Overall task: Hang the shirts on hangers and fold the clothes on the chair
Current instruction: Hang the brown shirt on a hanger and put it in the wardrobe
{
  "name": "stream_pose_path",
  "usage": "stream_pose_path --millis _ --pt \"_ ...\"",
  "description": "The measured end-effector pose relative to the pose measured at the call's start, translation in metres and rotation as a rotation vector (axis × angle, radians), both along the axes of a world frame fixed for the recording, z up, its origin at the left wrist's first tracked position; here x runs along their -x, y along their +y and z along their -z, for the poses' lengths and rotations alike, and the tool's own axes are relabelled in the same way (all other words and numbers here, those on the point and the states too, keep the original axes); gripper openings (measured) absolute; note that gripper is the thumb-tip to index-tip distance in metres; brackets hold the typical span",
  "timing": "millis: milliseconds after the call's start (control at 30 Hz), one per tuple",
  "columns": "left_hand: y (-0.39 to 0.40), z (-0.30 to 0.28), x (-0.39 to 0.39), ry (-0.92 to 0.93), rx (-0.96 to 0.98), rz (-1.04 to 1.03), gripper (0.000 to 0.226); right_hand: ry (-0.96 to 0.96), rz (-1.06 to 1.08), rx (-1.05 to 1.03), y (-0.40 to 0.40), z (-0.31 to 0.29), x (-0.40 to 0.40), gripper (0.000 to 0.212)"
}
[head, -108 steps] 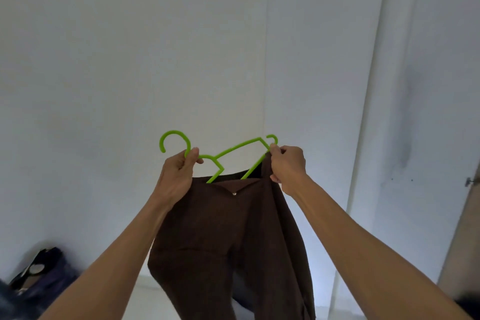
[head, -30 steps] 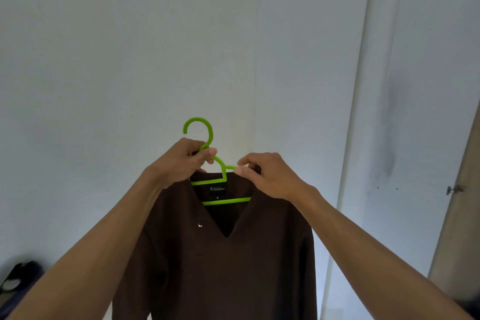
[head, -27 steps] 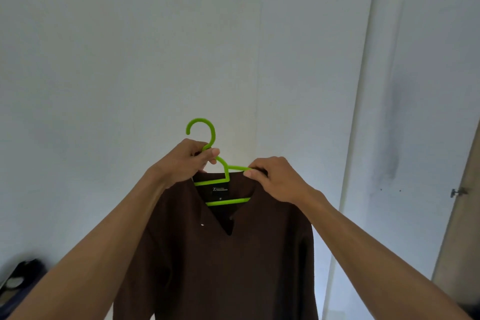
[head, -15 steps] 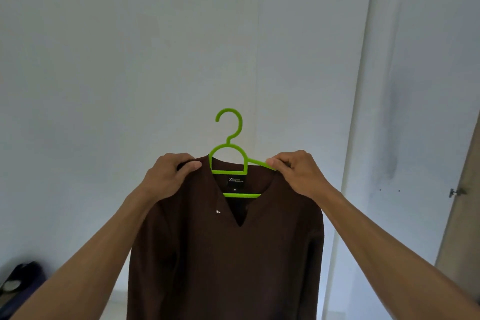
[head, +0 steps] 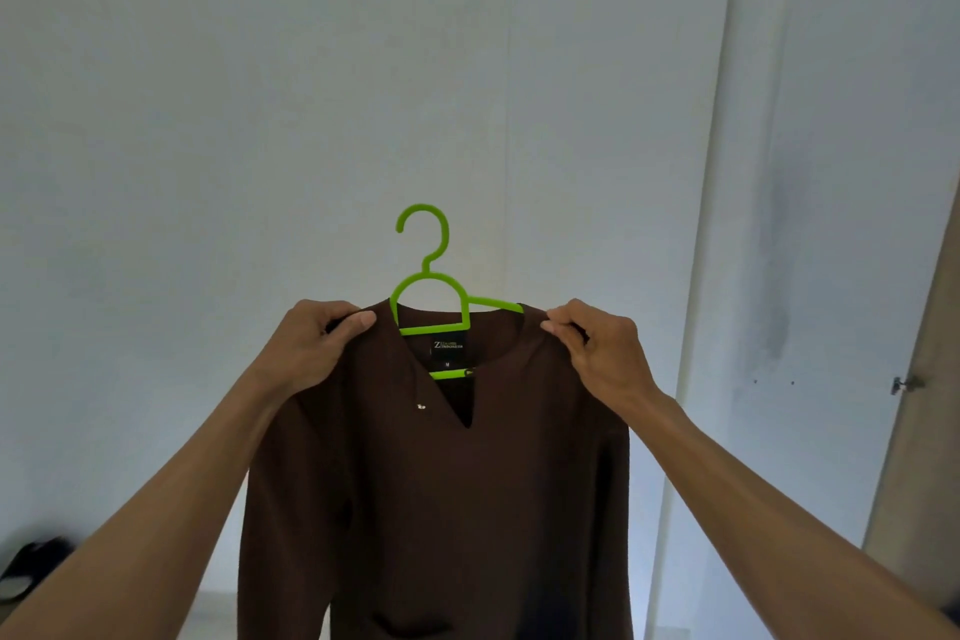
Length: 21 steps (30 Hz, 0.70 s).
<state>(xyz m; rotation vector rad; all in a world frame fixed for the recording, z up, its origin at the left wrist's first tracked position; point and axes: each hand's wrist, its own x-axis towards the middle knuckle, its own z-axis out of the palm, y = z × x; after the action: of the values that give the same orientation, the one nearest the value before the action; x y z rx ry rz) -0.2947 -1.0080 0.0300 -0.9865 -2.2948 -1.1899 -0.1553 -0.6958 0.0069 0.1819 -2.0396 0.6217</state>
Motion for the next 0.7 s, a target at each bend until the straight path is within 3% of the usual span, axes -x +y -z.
stream_pose_path --millis 233,433,600,700 --pt "-0.003 0.000 -0.002 -0.018 -0.018 0.010 0.024 0.038 0.048 -0.102 -0.006 -0.006 0.001 0.013" --pt "0.003 -0.005 -0.009 0.006 0.030 0.042 0.023 -0.070 0.120 -0.026 -0.020 -0.016 0.006 0.017" --pt "0.014 -0.009 -0.015 0.032 0.041 0.046 0.021 -0.153 0.027 -0.102 -0.051 -0.032 0.011 0.017" --pt "0.004 -0.014 -0.012 -0.022 -0.022 0.062 0.018 -0.217 -0.066 -0.012 -0.041 -0.040 0.006 0.017"
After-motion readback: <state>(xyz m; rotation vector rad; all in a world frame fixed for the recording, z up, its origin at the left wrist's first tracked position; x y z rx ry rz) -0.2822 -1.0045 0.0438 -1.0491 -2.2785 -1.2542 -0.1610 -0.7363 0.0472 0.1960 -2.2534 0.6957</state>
